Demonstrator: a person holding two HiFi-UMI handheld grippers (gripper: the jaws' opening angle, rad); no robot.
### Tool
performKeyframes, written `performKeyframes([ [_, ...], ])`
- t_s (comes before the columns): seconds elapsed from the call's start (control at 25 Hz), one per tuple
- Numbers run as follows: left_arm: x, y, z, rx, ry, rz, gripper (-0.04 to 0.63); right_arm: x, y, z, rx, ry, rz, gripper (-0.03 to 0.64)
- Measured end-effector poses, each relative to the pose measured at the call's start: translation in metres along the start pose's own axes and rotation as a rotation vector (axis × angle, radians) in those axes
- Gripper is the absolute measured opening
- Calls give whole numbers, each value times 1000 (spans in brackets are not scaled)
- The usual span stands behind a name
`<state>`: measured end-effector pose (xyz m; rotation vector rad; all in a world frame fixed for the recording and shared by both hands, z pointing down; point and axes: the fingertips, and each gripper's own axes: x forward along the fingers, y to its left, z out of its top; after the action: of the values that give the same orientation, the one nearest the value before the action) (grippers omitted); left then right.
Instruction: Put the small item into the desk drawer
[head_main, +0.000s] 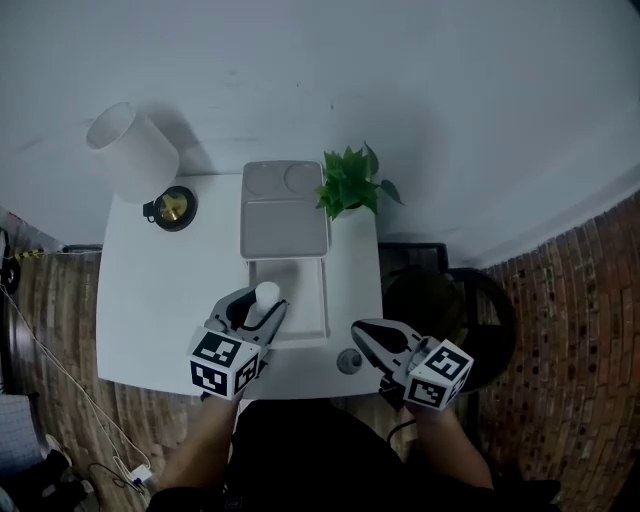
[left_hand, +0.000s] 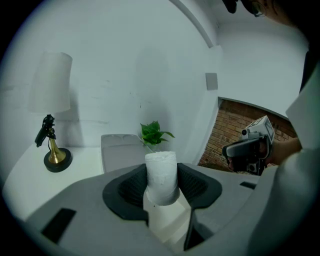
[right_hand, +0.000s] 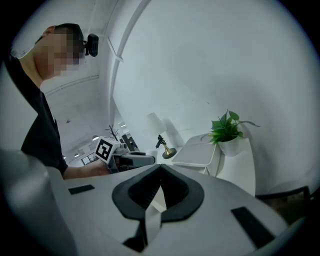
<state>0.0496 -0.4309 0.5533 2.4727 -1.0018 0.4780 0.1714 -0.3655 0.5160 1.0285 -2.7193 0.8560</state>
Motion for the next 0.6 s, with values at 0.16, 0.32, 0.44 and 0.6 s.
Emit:
performKeyframes([
  [0.16,24,6,-18,13,61,-24,196,12,-11,-11,21,26,-20,3],
  [0.32,44,7,-42,46,145,-68,196,21,-23,-19,45,40,-34,3],
  [0.44,57,10,-53,57,183,-77,196,27,-29,-22,59,48,-39,3],
  [0.6,72,14,-61,98,234,-77,196,26,-35,-30,86,61,-58,3],
])
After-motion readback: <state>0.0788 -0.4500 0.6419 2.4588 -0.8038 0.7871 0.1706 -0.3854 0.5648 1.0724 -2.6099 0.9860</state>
